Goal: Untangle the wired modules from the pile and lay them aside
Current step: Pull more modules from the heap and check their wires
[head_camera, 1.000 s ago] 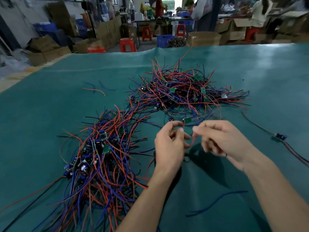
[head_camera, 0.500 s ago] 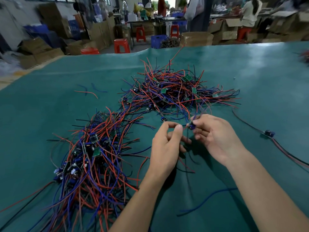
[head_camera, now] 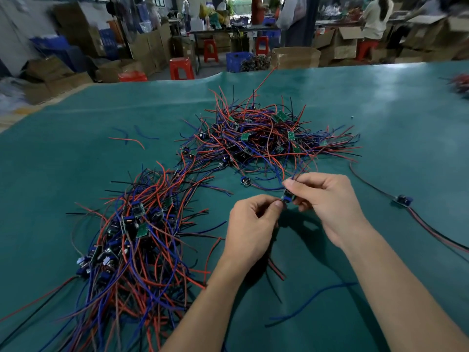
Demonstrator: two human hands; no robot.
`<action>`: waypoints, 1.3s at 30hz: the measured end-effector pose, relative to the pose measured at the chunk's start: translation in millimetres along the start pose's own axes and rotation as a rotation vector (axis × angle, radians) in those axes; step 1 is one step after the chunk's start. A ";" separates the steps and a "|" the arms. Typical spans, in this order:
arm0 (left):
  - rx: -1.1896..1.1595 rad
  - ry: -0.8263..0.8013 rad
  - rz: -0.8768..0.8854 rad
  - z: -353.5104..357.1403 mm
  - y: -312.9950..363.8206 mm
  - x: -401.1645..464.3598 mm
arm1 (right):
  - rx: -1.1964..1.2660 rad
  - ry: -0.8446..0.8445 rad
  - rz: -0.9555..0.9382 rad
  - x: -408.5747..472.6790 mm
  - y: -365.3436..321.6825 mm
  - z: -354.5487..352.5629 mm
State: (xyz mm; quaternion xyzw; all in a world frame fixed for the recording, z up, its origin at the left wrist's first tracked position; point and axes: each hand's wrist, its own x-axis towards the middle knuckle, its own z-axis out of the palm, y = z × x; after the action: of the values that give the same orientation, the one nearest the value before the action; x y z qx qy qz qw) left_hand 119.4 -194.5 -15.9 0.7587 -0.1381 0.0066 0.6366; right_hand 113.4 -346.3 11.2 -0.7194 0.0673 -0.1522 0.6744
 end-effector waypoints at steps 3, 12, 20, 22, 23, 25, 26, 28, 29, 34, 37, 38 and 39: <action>0.002 -0.029 0.001 0.5 1.7 -1.0 | -0.200 0.109 -0.117 3.4 4.3 -5.8; -0.022 -0.076 -0.029 0.5 3.8 -3.1 | -0.207 0.632 -0.140 16.8 5.9 -46.4; -0.127 0.138 -0.032 0.5 2.0 -0.8 | -0.027 0.359 0.087 7.7 -2.6 -22.2; -0.115 0.110 -0.021 0.9 2.1 -0.8 | -0.130 0.016 0.055 -3.0 -4.5 -1.1; -0.097 0.097 -0.016 0.8 2.3 -0.5 | -0.169 -0.077 0.013 -6.6 -3.5 6.0; -0.073 0.087 -0.022 -0.1 2.5 0.1 | -0.211 -0.123 -0.074 -8.6 -1.0 10.8; -0.066 0.077 -0.030 -0.5 2.4 0.3 | -0.217 -0.111 -0.108 -8.0 -0.4 9.4; -0.043 0.037 -0.042 0.2 3.4 -0.7 | -0.199 -0.020 -0.173 -4.7 -1.6 1.7; -0.035 0.019 -0.043 0.9 4.1 -1.5 | -0.173 0.045 -0.208 -2.6 -3.7 -3.4; 0.005 -0.028 -0.002 0.6 7.3 -4.2 | 0.067 0.407 -0.370 -1.0 -28.8 -25.6; 0.049 -0.003 0.021 0.0 7.1 -4.3 | 0.176 0.455 -0.437 -7.1 -62.4 -21.8; 0.059 0.017 0.019 0.1 6.8 -4.1 | 0.202 0.410 -0.461 -9.7 -76.8 -16.3; 0.060 0.035 0.014 0.2 6.6 -4.0 | 0.206 0.336 -0.484 -12.0 -92.2 -8.6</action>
State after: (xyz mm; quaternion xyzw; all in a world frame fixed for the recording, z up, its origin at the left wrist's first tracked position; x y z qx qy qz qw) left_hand 114.1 -194.9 -10.3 0.7762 -0.1320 0.0288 0.6159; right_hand 89.4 -343.3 101.4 -0.6071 -0.0110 -0.4310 0.6675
